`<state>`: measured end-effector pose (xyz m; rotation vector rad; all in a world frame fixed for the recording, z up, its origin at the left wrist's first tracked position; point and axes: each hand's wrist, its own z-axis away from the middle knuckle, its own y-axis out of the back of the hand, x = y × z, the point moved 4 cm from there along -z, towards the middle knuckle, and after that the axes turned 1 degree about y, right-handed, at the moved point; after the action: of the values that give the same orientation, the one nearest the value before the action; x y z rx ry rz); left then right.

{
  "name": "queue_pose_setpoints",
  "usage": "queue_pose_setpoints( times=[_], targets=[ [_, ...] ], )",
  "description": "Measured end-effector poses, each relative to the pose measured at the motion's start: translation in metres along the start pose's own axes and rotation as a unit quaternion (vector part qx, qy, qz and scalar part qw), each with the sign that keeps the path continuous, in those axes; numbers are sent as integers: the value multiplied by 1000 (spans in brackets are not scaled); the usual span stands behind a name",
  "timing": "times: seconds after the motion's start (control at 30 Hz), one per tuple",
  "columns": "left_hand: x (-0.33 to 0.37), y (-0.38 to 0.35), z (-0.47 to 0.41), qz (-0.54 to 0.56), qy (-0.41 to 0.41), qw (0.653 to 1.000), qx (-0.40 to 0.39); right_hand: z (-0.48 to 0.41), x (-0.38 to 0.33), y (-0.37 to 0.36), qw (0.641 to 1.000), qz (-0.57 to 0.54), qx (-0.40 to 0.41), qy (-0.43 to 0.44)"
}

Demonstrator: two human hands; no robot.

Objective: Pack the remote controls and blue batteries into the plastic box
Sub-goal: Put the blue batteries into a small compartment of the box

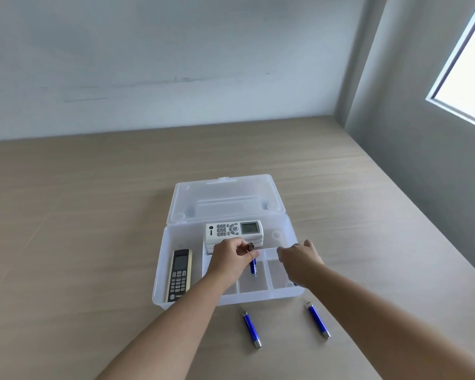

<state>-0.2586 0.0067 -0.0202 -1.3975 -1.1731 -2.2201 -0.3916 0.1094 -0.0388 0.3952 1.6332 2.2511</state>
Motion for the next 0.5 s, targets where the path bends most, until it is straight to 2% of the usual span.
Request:
queue_pose_setpoints(
  times=[0.13,0.33,0.5],
  targets=[
    [-5,0,1,21,13,1000,-9,-6,-5,-2,998,69,3,-8],
    [-11,1,-1,30,33,999,-19,-9,-6,-8,986,165,-9,24],
    [-6,-6,0,67,108,989,-71,-1,-2,-4,987,143,31,66]
  ],
)
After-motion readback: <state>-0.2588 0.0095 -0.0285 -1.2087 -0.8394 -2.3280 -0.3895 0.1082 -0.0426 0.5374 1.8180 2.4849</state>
